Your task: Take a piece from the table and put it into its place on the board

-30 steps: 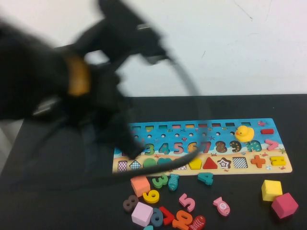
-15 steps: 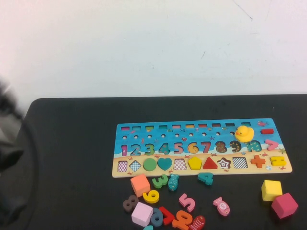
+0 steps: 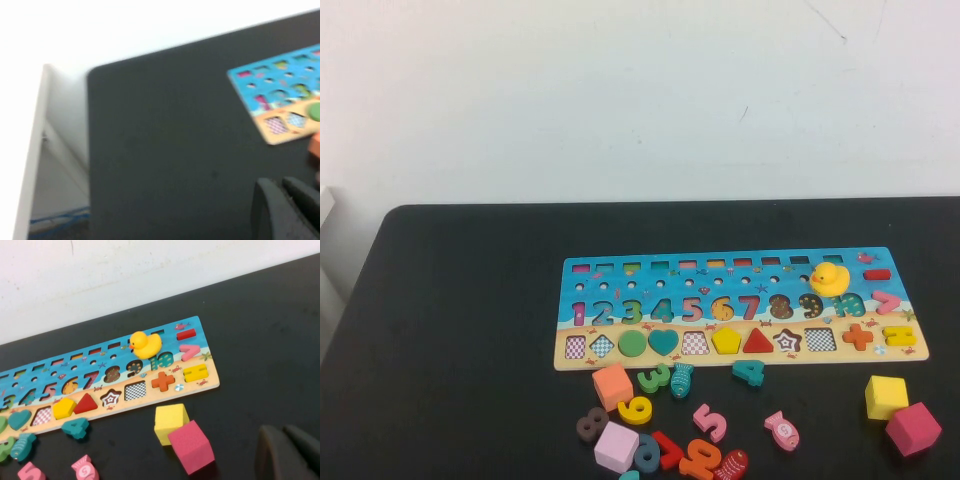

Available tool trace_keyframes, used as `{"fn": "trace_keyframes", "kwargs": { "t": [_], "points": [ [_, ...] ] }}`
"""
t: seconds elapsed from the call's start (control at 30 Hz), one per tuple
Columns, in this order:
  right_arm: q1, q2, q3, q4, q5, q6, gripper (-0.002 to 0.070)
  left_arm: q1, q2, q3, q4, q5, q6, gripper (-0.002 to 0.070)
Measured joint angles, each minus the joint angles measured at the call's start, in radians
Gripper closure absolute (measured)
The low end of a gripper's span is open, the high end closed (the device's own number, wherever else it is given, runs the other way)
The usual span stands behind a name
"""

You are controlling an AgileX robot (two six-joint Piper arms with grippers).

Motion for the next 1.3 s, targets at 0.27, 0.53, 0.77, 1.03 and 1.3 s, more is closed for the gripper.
{"fn": "trace_keyframes", "kwargs": {
  "t": [0.27,0.53,0.77,1.03,1.3],
  "points": [
    [0.000,0.000,0.000,0.000,0.000,0.000,0.0657,0.232,-0.197,0.261,-0.205,-0.263,0.247,0.0675],
    [0.000,0.000,0.000,0.000,0.000,0.000,0.0657,0.291,-0.328,0.429,-0.298,-0.348,0.283,0.0675],
    [0.000,0.000,0.000,0.000,0.000,0.000,0.0657,0.294,-0.402,0.518,-0.303,-0.353,0.305,0.0675],
    [0.000,0.000,0.000,0.000,0.000,0.000,0.0657,0.294,-0.407,0.516,-0.306,-0.315,0.312,0.0675],
    [0.000,0.000,0.000,0.000,0.000,0.000,0.0657,0.294,-0.408,0.516,-0.306,-0.315,0.314,0.0675]
  ]
}}
